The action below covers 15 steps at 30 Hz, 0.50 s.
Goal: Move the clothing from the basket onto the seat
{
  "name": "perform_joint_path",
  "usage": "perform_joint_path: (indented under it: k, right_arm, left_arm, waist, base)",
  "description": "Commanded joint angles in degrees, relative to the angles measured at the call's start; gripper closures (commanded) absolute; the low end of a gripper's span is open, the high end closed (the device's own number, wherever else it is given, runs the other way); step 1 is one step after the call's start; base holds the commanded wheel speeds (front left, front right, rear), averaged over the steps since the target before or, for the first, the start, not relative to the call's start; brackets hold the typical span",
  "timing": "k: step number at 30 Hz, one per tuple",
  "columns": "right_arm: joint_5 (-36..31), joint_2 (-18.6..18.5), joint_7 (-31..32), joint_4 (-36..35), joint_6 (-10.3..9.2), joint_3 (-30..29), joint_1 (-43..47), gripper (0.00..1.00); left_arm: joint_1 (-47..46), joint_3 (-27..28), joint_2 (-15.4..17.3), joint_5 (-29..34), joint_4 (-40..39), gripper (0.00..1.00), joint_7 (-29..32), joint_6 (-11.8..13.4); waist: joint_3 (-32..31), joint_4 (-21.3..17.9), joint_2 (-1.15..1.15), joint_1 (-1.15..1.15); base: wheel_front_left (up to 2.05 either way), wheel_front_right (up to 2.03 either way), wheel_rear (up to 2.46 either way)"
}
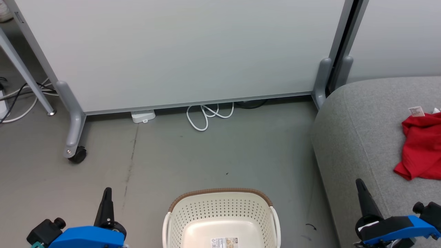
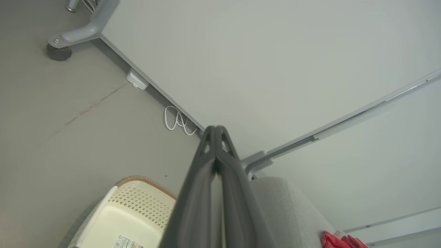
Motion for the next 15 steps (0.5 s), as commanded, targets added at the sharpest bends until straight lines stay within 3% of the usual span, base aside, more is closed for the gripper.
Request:
perform_joint_path:
  k: [1,15]
  right_arm:
    - [1.8,-0.3,0.3,-0.88,0.01,-0.18,-1.71,1.0]
    - [11.36,-0.35,1.77,-1.18,0.02,-0.49,-2.39,1.0]
  left_arm:
    - [-1.56,0.52,0.07,-1.33,-0.92,1.0,0.33,-0.05]
    - [-2.52,2.16,-0.5,-9.32,-1.97,1.0,2.72,-0.07]
  waist:
    - [0.01,-0.02,0.0,0.0]
    - [0.08,-0.34,0.0,0.0]
  base:
    - [0.0,0.0,0.0]
    - [0.0,0.0,0.0]
